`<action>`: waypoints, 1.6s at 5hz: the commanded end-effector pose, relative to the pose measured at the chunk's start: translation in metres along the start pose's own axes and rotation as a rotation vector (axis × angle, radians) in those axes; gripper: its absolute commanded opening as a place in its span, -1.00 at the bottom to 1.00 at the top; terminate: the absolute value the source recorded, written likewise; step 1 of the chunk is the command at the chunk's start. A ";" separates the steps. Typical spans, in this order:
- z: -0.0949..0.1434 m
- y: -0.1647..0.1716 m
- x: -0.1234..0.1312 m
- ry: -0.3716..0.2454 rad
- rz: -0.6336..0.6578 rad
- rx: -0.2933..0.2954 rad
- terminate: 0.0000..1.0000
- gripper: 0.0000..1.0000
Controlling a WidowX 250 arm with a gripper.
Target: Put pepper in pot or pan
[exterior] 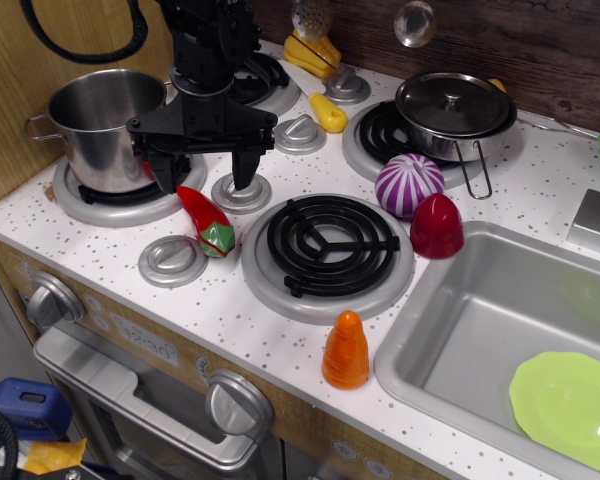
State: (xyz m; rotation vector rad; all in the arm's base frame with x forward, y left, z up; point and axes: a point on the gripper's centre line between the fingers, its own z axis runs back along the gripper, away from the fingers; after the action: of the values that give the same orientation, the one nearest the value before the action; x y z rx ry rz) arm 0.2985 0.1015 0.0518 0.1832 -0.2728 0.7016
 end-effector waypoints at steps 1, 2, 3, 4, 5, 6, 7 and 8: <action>0.000 0.000 0.000 0.000 0.000 0.000 -1.00 1.00; -0.017 -0.003 -0.003 -0.008 0.012 -0.052 -1.00 1.00; -0.029 -0.005 -0.007 -0.006 0.030 -0.084 -1.00 1.00; -0.038 -0.006 -0.011 0.008 0.045 -0.113 -1.00 1.00; -0.036 -0.006 -0.012 0.016 0.052 -0.102 -1.00 -1.00; -0.005 0.006 -0.003 0.042 0.016 -0.037 -1.00 -1.00; 0.043 0.022 0.008 0.086 -0.040 0.102 -1.00 -1.00; 0.087 0.040 0.026 0.091 -0.135 0.261 -1.00 -1.00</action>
State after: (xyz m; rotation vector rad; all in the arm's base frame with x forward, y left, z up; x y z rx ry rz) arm 0.2785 0.1432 0.1507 0.5437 -0.0646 0.5270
